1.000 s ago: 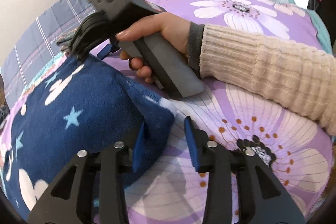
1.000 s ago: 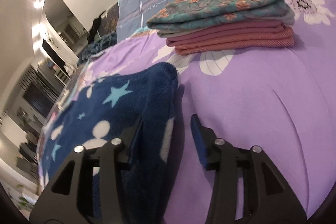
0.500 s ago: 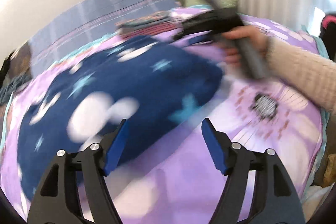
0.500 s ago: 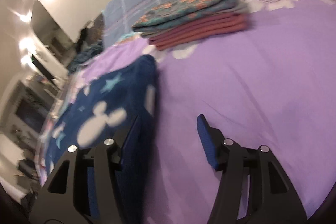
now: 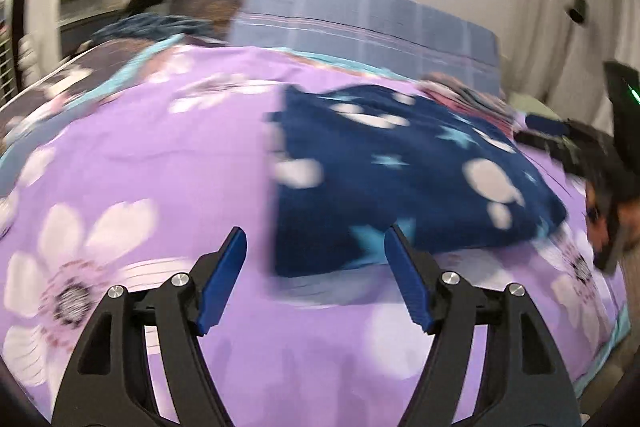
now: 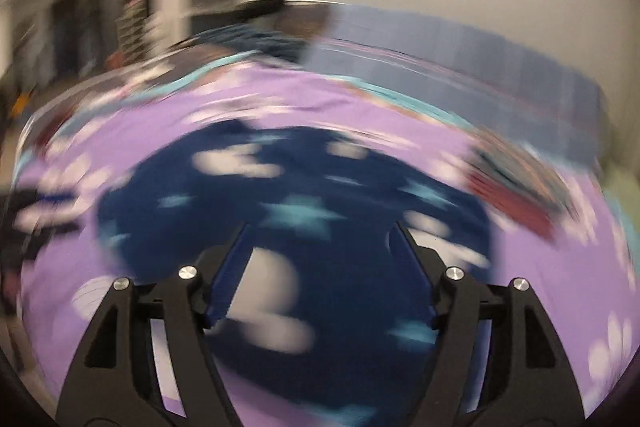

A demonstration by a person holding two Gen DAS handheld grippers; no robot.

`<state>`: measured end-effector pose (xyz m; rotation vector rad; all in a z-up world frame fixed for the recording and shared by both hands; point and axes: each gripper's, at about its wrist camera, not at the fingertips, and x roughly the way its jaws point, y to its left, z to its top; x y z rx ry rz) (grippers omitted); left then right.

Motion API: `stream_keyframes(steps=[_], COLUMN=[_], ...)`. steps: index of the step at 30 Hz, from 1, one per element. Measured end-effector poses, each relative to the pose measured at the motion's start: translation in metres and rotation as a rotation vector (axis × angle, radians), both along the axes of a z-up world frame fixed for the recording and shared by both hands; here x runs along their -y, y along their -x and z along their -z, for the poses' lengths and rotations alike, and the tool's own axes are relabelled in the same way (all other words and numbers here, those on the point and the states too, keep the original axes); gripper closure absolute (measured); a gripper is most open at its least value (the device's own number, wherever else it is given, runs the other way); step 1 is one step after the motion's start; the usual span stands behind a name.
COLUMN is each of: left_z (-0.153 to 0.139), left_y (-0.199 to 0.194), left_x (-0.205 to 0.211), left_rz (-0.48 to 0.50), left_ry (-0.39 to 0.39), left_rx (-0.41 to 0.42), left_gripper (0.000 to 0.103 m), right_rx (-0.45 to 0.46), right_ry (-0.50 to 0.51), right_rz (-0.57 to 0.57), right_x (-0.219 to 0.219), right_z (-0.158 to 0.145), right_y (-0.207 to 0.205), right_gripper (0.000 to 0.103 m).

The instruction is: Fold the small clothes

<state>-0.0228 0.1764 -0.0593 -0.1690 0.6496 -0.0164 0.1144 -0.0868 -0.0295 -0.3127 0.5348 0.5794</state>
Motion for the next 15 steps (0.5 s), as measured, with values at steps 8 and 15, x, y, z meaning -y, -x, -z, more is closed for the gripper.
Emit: stream_keyframes(steps=[8, 15], left_z=[0.019, 0.027], left_y=[0.015, 0.003], left_x=[-0.055, -0.092], left_rz=[-0.068, -0.102], left_ry=[0.021, 0.067], left_rx=[-0.008, 0.012], left_gripper=[0.031, 0.031], right_rx=[0.148, 0.348], right_ry=[0.263, 0.525], right_rz=[-0.327, -0.313], right_x=[-0.141, -0.185], right_z=[0.043, 0.083], right_y=[0.071, 0.09], right_gripper=[0.031, 0.026])
